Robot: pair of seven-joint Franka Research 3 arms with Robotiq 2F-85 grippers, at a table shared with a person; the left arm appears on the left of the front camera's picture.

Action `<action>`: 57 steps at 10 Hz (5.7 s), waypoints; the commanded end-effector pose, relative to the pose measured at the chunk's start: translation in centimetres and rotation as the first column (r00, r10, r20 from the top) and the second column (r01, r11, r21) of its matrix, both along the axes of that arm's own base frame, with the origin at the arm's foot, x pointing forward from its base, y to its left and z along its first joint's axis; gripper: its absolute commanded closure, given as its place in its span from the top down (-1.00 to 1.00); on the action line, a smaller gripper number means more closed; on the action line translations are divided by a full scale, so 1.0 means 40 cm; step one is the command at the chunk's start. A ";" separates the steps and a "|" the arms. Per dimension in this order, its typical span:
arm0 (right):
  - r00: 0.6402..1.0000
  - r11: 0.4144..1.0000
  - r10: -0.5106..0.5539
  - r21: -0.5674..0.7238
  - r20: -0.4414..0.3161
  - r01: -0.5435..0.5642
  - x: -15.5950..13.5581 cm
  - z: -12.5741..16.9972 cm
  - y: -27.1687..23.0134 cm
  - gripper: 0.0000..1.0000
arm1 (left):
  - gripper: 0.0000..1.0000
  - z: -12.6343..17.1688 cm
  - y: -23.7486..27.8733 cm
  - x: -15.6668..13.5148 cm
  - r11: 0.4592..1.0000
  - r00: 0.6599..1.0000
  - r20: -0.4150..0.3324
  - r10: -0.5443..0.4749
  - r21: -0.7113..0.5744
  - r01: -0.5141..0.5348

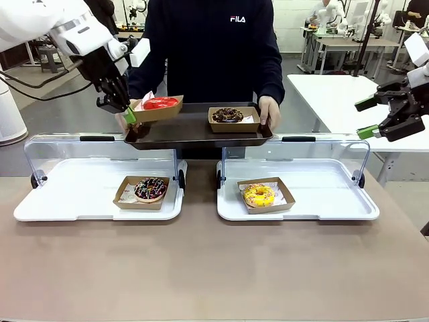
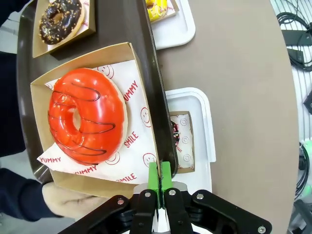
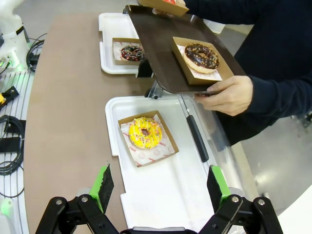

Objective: Provide the desired donut to the person.
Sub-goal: Place the picked Paper togo box onto the Handle tray extended by the person.

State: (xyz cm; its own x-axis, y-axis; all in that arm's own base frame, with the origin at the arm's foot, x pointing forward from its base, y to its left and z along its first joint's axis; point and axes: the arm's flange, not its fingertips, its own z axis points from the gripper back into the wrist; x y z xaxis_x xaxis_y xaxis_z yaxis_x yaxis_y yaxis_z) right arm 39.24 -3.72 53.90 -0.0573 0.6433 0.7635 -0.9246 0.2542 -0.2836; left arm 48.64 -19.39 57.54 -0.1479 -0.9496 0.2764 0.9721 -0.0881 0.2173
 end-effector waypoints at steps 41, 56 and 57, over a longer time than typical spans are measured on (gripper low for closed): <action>1.000 1.000 0.009 0.012 0.011 -0.009 0.002 -0.002 0.000 1.00 | 1.00 0.008 0.051 0.006 0.995 0.994 0.094 0.049 -0.091 -0.041; 1.000 1.000 0.009 0.012 0.011 -0.009 0.002 -0.002 0.000 1.00 | 1.00 0.020 0.630 -0.367 0.910 0.991 0.090 0.098 -0.411 -0.053; 1.000 1.000 0.009 0.012 0.011 -0.009 0.002 -0.002 0.000 1.00 | 1.00 0.020 0.637 -0.365 0.904 0.992 0.075 0.103 -0.423 -0.062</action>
